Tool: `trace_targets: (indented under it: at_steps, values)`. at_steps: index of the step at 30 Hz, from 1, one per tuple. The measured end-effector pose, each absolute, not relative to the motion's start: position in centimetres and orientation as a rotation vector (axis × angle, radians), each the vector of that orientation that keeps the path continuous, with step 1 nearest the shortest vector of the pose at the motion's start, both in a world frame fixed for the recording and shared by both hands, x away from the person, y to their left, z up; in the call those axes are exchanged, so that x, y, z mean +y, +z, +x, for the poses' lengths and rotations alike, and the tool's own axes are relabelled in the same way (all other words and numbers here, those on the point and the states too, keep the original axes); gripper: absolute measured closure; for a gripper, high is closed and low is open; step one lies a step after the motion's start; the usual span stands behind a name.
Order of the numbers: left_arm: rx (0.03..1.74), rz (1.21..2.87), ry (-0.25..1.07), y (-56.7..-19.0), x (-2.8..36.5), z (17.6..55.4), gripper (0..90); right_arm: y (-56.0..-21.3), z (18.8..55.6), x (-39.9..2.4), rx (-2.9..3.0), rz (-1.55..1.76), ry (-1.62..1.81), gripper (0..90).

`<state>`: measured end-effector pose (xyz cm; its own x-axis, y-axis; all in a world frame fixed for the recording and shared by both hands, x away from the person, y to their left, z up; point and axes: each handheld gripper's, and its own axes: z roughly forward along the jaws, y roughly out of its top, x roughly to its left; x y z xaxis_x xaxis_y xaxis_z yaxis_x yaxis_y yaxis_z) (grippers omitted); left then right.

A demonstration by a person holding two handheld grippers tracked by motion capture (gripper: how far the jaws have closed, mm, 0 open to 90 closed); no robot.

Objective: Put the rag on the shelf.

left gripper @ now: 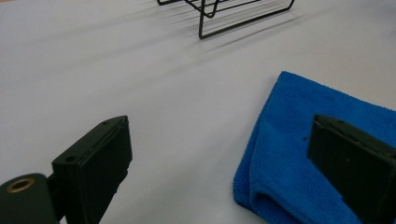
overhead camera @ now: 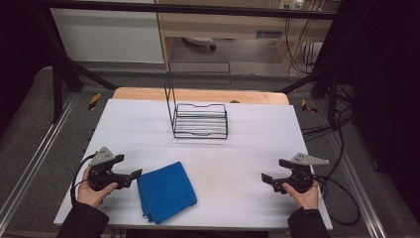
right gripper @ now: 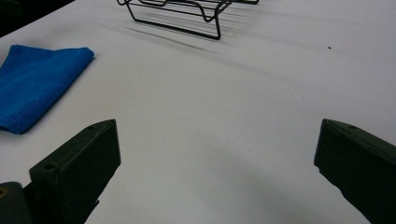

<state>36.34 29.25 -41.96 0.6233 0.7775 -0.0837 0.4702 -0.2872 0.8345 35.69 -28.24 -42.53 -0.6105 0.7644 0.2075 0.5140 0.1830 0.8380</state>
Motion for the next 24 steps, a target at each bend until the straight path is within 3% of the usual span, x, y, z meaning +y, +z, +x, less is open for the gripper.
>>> trace_targets:
  at_steps: [14, 24]
  values:
    - [1.001, 1.962, 0.407, -42.1, 28.5, 36.1, 11.5, -42.4, 35.7, -26.5, 2.238, 1.210, 1.368, 2.1]
    - [1.040, 2.021, 0.406, -42.5, 27.8, 35.8, 31.2, -42.3, 35.9, -22.1, 2.328, 1.140, 1.367, 4.6]
